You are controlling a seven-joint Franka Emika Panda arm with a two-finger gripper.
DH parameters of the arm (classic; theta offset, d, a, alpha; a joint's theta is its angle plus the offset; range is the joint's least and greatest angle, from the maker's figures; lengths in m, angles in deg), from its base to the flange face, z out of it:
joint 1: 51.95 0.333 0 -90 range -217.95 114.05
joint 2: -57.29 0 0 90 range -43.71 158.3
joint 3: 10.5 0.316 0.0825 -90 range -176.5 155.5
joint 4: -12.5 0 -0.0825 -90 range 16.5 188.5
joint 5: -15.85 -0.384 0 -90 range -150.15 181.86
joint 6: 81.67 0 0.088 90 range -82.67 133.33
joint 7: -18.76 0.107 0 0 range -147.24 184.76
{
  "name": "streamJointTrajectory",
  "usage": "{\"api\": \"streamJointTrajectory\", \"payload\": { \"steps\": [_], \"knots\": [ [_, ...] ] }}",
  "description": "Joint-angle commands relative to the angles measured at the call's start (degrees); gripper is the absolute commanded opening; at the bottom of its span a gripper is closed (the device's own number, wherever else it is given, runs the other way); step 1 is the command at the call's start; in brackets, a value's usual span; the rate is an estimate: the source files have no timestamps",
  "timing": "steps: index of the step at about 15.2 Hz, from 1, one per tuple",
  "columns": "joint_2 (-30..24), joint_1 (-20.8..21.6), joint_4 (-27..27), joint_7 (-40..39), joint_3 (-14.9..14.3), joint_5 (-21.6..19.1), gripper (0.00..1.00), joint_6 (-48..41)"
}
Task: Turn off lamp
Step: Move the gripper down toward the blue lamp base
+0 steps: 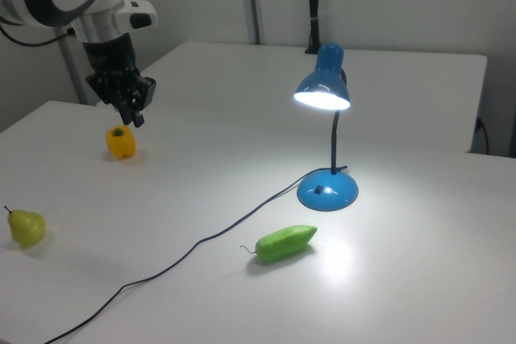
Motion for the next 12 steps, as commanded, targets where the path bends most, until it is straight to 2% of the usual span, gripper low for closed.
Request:
{"api": "streamJointTrajectory", "payload": {
  "steps": [1, 7, 12],
  "knots": [
    [-0.32, 0.61, 1.27, -0.56, -0.62, -0.17, 0.00, 0.75],
    [1.43, -1.94, 2.85, -2.84, -1.15, 0.62, 0.00, -0.39],
    [5.03, -2.21, 2.76, -6.10, -5.10, 1.84, 0.00, 1.53]
  ]
}}
